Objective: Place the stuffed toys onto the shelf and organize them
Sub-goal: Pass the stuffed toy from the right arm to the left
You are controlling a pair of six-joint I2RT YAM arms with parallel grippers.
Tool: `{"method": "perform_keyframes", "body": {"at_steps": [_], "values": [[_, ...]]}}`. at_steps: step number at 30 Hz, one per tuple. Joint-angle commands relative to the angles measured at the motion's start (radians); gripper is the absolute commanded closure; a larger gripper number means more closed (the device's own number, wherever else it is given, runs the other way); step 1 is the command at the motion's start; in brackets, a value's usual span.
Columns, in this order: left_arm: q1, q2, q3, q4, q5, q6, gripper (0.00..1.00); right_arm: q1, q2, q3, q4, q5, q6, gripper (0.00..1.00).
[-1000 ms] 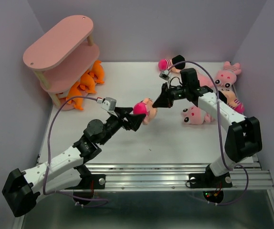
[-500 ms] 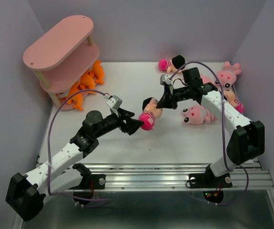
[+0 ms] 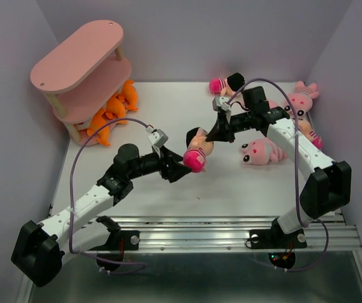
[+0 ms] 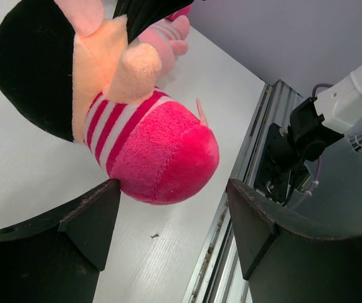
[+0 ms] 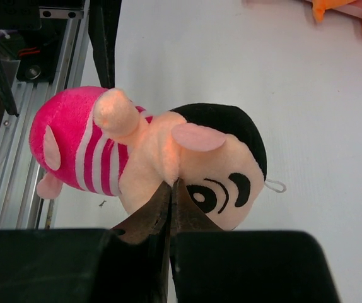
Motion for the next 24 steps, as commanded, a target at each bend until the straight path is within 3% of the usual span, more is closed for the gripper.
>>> {"method": "perform_keyframes", "body": {"at_steps": [1, 8, 15, 24], "values": [[0.005, 0.012, 0.005, 0.084, 0.047, -0.001, 0.23, -0.004, -0.032, 0.047, 0.004, -0.061, -0.007, 0.99], [0.003, 0.054, 0.02, 0.129, 0.016, -0.036, 0.32, -0.004, -0.024, 0.03, 0.004, -0.101, 0.008, 0.99], [-0.021, 0.12, 0.052, 0.161, -0.054, -0.073, 0.49, -0.004, -0.007, 0.029, 0.009, -0.125, 0.034, 0.99], [-0.053, 0.034, 0.034, 0.161, -0.281, -0.041, 0.88, -0.004, -0.023, 0.0, 0.031, -0.081, 0.079, 0.99]]}}
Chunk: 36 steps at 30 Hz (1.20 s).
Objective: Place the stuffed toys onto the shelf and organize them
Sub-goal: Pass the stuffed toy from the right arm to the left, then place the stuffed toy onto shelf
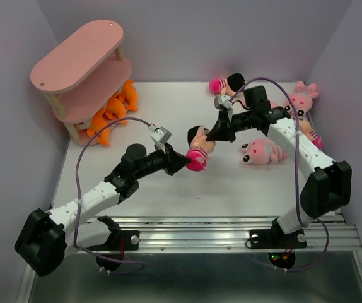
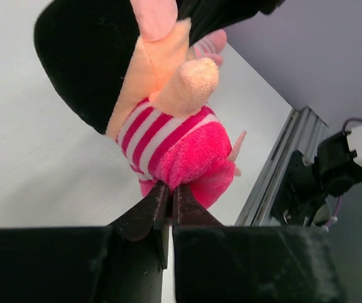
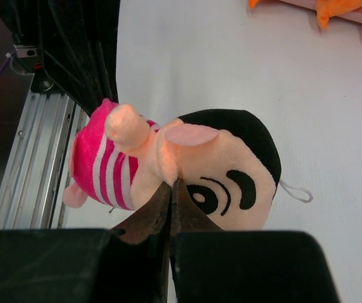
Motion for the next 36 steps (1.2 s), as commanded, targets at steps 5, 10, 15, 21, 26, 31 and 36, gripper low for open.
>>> {"method": "perform_keyframes", "body": {"at_steps": [5, 10, 15, 21, 26, 31, 36], "values": [[-0.043, -0.182, 0.006, 0.096, -0.309, 0.105, 1.0, 0.002, -0.028, -0.021, 0.1, -0.009, 0.152, 0.99], [-0.044, -0.214, -0.003, 0.129, -0.371, 0.106, 1.0, 0.002, -0.043, -0.061, 0.223, -0.047, 0.3, 0.99], [-0.044, -0.201, -0.011, 0.183, -0.369, 0.088, 1.0, 0.002, -0.062, -0.096, 0.303, -0.041, 0.427, 0.99], [-0.046, -0.165, 0.001, 0.189, -0.317, 0.092, 1.0, 0.002, -0.057, -0.1, 0.343, -0.013, 0.483, 0.96], [-0.051, -0.197, 0.009, 0.13, -0.394, 0.184, 1.0, -0.016, -0.031, -0.031, 0.338, 0.004, 0.53, 0.39], [-0.051, -0.216, 0.029, 0.073, -0.526, 0.278, 1.0, -0.065, -0.068, 0.023, 0.337, 0.071, 0.546, 0.0], [-0.051, -0.13, 0.098, 0.074, -0.705, 0.368, 1.0, -0.152, -0.079, 0.019, 0.34, 0.106, 0.585, 0.0]]}}
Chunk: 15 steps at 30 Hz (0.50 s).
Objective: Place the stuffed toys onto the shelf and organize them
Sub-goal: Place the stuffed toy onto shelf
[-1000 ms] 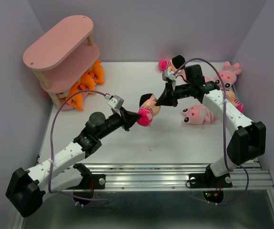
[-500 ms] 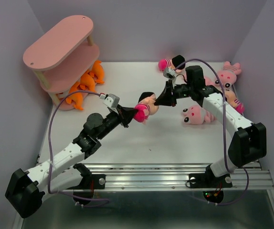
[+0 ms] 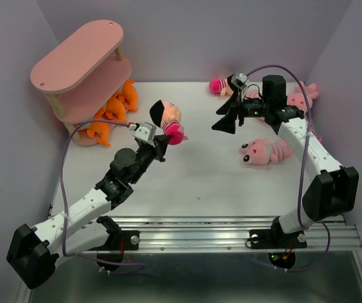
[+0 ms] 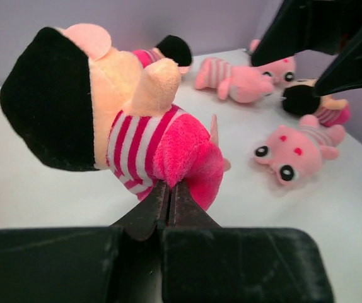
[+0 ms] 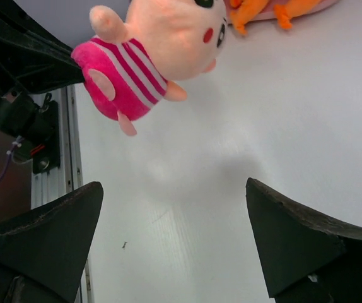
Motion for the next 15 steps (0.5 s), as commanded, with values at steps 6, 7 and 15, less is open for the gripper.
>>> {"method": "perform_keyframes", "body": {"at_steps": [6, 7, 15], "values": [[0.014, 0.25, 0.285, 0.085, -0.32, 0.308, 1.0, -0.101, -0.048, -0.114, 0.033, 0.029, 0.01, 0.0], [0.023, 0.306, 0.307, 0.09, -0.342, 0.328, 1.0, -0.101, -0.049, -0.151, 0.033, 0.025, 0.005, 0.0], [0.127, 0.556, 0.535, 0.11, -0.454, 0.396, 1.0, -0.14, -0.052, -0.255, 0.033, -0.013, -0.05, 0.0]]}}
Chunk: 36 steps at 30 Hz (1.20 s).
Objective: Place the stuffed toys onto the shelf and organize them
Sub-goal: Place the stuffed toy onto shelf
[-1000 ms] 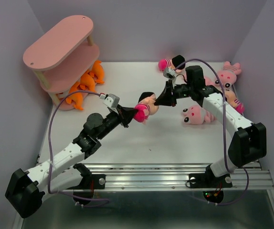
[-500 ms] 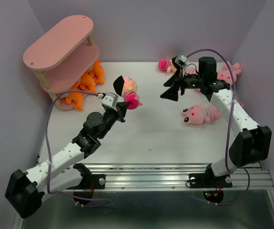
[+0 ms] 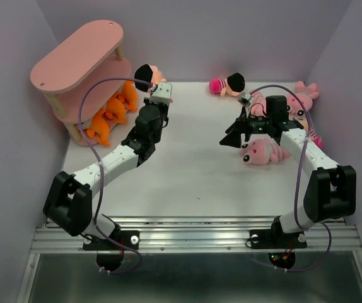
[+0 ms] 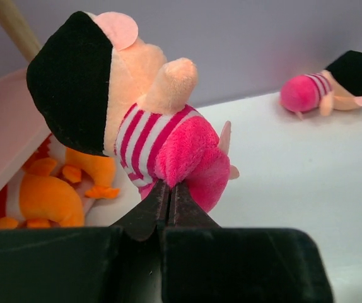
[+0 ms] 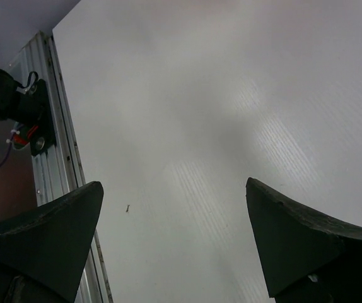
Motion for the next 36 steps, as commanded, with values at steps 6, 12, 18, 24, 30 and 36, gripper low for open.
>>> {"method": "perform_keyframes", "body": {"at_steps": [6, 12, 18, 24, 30, 36], "values": [[0.093, 0.19, 0.267, 0.04, -0.158, 0.057, 1.0, -0.044, -0.01, -0.042, 0.029, -0.053, -0.069, 0.0], [0.138, 0.292, 0.392, 0.0, -0.181, 0.033, 1.0, -0.079, -0.016, -0.071, 0.032, -0.073, -0.093, 0.0], [0.166, 0.348, 0.477, -0.049, -0.173, 0.015, 1.0, -0.099, -0.018, -0.08, 0.032, -0.099, -0.104, 0.0], [0.201, 0.401, 0.551, -0.1, -0.144, -0.008, 1.0, -0.128, -0.029, -0.091, 0.032, -0.139, -0.107, 0.0], [0.236, 0.452, 0.632, -0.147, -0.139, -0.023, 1.0, -0.137, -0.039, -0.094, 0.032, -0.158, -0.107, 0.0], [0.268, 0.48, 0.661, -0.174, -0.158, -0.051, 1.0, -0.147, -0.052, -0.096, 0.032, -0.17, -0.107, 0.0]]}}
